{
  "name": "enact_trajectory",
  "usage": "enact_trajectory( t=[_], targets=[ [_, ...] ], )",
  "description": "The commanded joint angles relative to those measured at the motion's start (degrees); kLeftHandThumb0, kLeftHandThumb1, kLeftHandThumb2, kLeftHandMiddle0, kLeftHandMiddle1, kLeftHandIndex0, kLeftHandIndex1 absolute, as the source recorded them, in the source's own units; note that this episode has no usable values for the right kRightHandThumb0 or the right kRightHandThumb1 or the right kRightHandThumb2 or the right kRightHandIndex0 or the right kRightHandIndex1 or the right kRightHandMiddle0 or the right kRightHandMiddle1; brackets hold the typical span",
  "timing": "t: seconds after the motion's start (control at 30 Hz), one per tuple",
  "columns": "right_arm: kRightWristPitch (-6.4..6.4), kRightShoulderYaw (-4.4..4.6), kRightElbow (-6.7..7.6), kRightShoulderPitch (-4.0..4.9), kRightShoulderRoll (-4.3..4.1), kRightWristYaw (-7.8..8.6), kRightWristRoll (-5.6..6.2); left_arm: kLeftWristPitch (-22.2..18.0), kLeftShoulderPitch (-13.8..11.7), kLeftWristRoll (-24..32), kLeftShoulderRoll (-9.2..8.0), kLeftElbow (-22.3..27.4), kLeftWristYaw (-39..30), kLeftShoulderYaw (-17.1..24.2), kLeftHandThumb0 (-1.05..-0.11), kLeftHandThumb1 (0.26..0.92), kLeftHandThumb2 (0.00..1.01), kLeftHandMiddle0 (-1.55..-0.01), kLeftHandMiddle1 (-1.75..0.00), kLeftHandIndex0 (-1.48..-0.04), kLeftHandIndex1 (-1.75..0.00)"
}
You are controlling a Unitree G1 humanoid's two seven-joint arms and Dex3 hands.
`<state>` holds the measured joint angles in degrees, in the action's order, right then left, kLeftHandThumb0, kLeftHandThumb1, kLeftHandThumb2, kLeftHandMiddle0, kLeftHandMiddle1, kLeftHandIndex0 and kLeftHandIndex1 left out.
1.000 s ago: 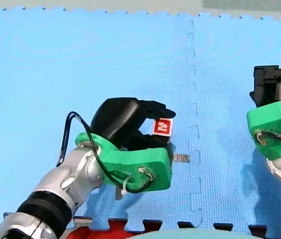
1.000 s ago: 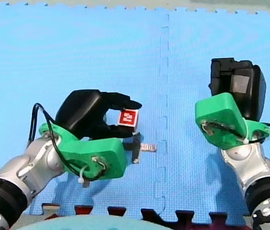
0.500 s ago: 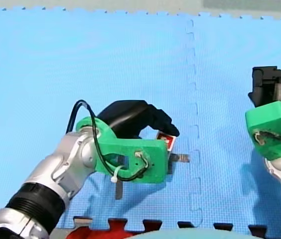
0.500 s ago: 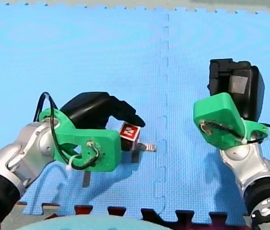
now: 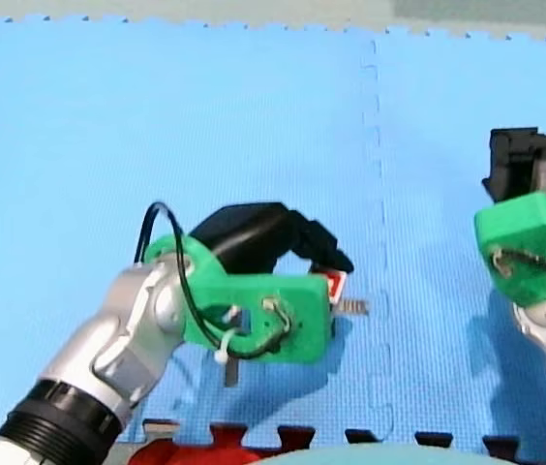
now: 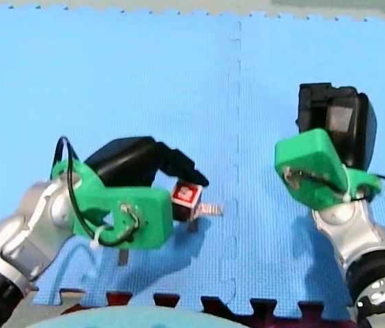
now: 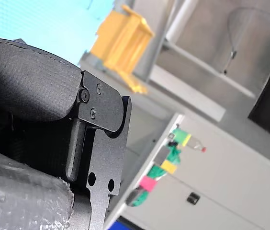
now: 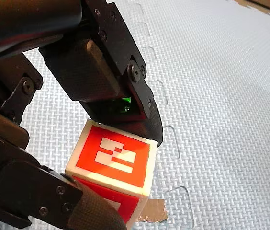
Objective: Stack cube left
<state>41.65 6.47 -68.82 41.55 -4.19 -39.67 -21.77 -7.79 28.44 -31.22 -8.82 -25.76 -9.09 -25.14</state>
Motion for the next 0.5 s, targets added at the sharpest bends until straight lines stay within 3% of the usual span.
enact_trajectory(
  t=[0.0,0.27,0.47],
  targets=[
    [0.03,0.01,0.07,0.21,0.06,-0.29,0.17,-0.21,-1.03,-0.6,0.4,-0.4,2.44,-0.14,-0.491,0.855,0.0,-0.92,-1.75,-1.25,-0.03],
    [0.16,0.01,0.49,-0.09,0.24,-0.35,0.22,-5.24,-3.0,-0.62,2.36,-4.25,12.49,0.51,-0.488,0.853,0.0,-0.89,-1.75,-1.24,-0.02],
    [0.07,-0.04,0.73,-0.23,0.48,-0.29,0.35,-9.22,-2.69,-1.46,3.48,-9.54,18.45,0.21,-0.482,0.851,0.0,-0.88,-1.75,-1.24,-0.02]
  ],
)
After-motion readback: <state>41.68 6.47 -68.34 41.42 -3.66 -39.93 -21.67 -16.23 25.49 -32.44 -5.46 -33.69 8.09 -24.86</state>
